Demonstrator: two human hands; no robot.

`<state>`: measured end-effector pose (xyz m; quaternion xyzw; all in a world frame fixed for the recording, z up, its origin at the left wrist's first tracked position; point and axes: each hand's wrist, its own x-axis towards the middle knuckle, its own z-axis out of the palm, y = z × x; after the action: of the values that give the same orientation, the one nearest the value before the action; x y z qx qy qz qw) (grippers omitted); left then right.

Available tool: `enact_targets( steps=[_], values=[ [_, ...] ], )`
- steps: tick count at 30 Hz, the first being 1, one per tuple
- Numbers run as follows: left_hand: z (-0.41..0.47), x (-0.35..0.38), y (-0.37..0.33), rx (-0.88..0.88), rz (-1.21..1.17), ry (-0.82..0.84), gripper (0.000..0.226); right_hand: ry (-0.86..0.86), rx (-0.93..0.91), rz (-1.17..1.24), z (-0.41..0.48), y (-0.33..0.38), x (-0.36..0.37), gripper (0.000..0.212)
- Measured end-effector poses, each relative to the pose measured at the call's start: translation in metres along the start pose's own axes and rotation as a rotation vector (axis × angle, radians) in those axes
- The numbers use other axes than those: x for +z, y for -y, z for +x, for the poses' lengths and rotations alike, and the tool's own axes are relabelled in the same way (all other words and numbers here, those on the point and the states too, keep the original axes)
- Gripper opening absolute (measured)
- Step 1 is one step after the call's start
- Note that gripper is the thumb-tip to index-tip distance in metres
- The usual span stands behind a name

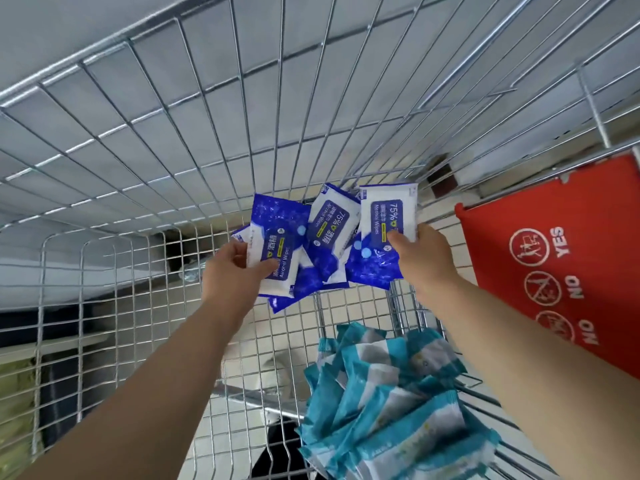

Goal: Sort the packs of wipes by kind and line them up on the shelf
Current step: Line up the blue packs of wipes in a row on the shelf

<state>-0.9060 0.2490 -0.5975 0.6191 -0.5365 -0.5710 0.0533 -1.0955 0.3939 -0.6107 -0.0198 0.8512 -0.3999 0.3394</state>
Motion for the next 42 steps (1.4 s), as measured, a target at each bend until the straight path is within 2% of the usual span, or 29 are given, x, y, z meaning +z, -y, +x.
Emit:
enact_targets(
  steps=[4,9,11,13,15,18,20,28,35,39,42],
  values=[
    [-0.011,-0.005,-0.001,0.062,0.008,0.072,0.033,-0.033,0.145,0.090,-0.001,-0.008,0.012,0.012],
    [-0.018,-0.004,0.004,0.029,-0.049,0.113,0.068,-0.170,0.060,-0.066,0.005,-0.007,0.023,0.030],
    [-0.020,-0.006,0.003,0.007,-0.029,0.125,0.056,-0.205,0.023,-0.097,0.003,-0.005,0.022,0.028],
    [-0.023,-0.011,0.000,0.012,0.012,0.159,0.029,-0.208,0.023,-0.084,-0.002,-0.002,0.020,0.029],
    [-0.029,-0.018,-0.005,-0.006,-0.003,0.195,0.026,-0.186,0.058,-0.033,-0.010,0.005,0.014,0.026],
    [-0.045,-0.029,-0.016,-0.012,0.004,0.217,0.035,-0.132,0.027,-0.030,-0.030,0.015,0.005,0.007],
    [-0.058,-0.039,-0.024,0.000,-0.008,0.201,0.033,-0.106,-0.048,-0.083,-0.047,0.024,-0.001,0.003],
    [-0.154,-0.097,-0.058,0.051,-0.048,0.035,0.019,0.031,-0.454,-0.357,-0.141,0.099,-0.041,0.016],
    [-0.301,-0.180,-0.082,0.227,-0.093,-0.168,0.030,0.120,-0.879,-0.510,-0.286,0.194,-0.080,0.012],
    [-0.381,-0.244,-0.089,0.306,-0.089,-0.356,0.048,0.171,-1.105,-0.568,-0.379,0.246,-0.085,0.017],
    [-0.437,-0.298,-0.090,0.323,-0.075,-0.497,0.043,0.213,-1.265,-0.551,-0.449,0.283,-0.076,0.018]
  ],
)
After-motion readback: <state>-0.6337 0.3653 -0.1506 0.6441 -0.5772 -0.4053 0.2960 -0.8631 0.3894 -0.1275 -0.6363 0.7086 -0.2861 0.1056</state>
